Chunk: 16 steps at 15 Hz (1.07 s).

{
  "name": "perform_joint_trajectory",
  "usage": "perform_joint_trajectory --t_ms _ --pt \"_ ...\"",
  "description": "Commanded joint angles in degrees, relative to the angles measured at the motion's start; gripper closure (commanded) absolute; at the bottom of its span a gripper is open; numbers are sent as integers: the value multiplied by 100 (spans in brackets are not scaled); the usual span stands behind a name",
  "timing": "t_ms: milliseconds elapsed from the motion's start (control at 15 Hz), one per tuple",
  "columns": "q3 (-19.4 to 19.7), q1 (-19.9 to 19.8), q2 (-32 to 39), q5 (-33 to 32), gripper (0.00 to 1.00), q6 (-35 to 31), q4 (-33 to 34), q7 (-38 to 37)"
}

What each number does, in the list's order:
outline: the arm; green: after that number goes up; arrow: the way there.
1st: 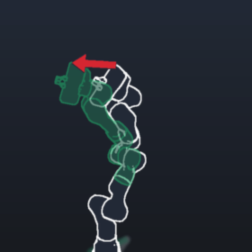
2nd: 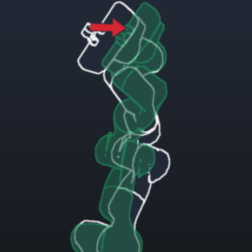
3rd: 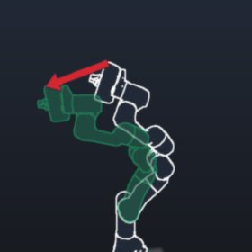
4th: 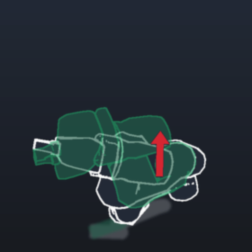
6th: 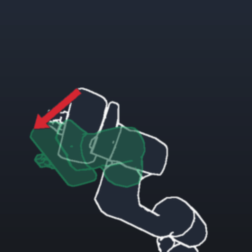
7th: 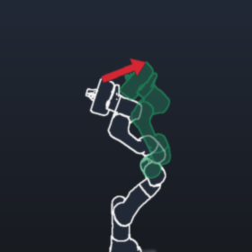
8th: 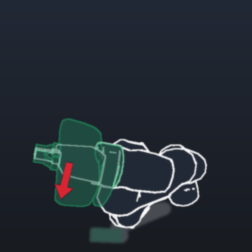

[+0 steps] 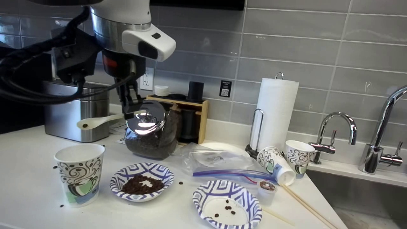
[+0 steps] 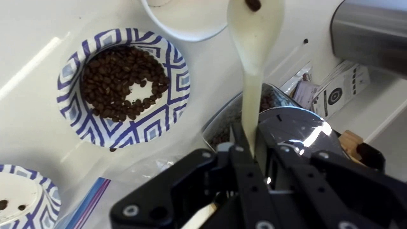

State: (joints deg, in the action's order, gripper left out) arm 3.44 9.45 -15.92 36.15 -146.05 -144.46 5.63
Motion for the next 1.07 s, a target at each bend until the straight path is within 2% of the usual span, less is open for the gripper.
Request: perform_joint_trajectory --t_ms 0,400,800,1000 --pt "225 208 38 970 97 196 -16 1259" --pt "302 40 307 1899 97 900 131 2736" --pt "243 -238 605 2499 97 1214 254 3568" --pt "263 -394 739 2734 97 1637 352 4002"
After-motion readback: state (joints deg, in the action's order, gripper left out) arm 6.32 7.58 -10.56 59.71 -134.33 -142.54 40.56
